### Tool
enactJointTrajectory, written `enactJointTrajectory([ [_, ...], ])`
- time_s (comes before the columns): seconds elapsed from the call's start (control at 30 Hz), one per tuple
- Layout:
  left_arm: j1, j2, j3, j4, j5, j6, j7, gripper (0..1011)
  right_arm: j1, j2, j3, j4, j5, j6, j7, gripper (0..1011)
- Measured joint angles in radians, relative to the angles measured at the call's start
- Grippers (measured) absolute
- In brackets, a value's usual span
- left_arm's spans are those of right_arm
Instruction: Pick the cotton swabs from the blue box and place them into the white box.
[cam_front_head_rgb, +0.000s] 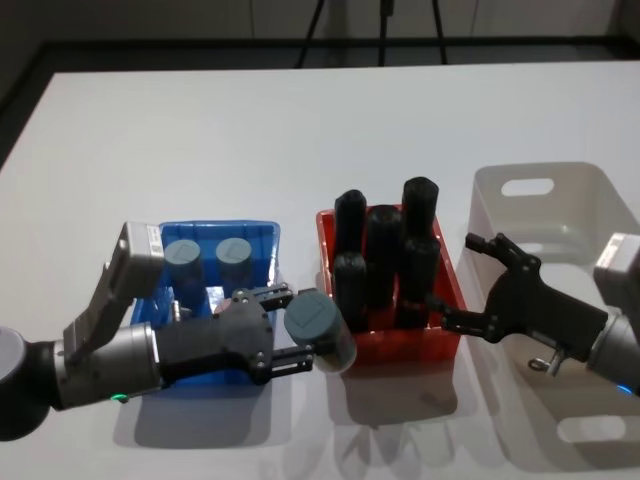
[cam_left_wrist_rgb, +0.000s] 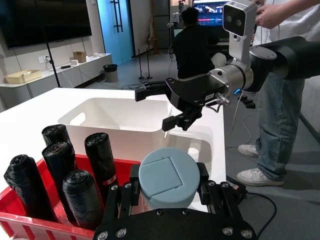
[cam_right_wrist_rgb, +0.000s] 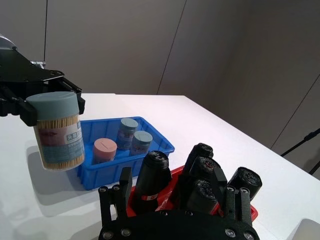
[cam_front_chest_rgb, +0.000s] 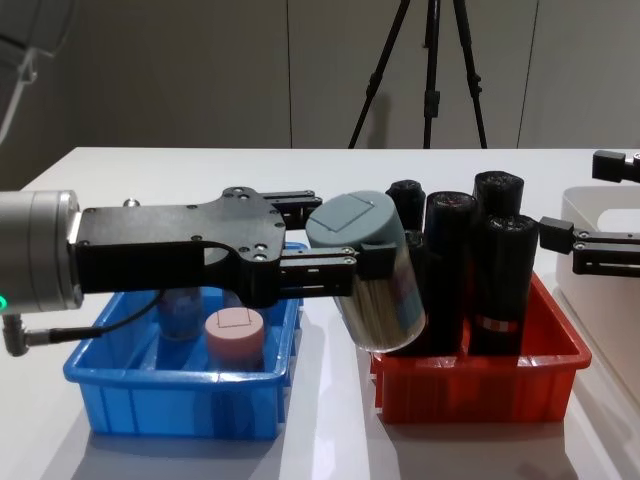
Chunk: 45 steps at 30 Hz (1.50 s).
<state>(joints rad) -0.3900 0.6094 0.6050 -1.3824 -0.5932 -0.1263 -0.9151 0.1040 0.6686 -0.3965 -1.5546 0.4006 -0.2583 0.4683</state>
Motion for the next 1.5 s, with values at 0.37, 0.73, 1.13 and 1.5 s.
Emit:
enactJointTrajectory([
  [0.37,0.000,0.000,0.000,0.000,0.000,0.000,0.000,649,-0.023,0.017,0.021,-0.031,0.034,0.000,0.084,1001],
  [0.73,0.000,0.000,0.000,0.000,0.000,0.000,0.000,649,-0.024,0.015,0.025,-0.037,0.055,0.002,0.167,1001],
  [1.13,0.000,0.000,0.000,0.000,0.000,0.000,0.000,649,-0.004,-0.002,0.009,-0.022,0.063,0.011,0.249,1001],
  [1.5,0.000,0.000,0.000,0.000,0.000,0.000,0.000,649,0.037,-0.023,-0.028,0.020,0.066,0.017,0.291,1001],
])
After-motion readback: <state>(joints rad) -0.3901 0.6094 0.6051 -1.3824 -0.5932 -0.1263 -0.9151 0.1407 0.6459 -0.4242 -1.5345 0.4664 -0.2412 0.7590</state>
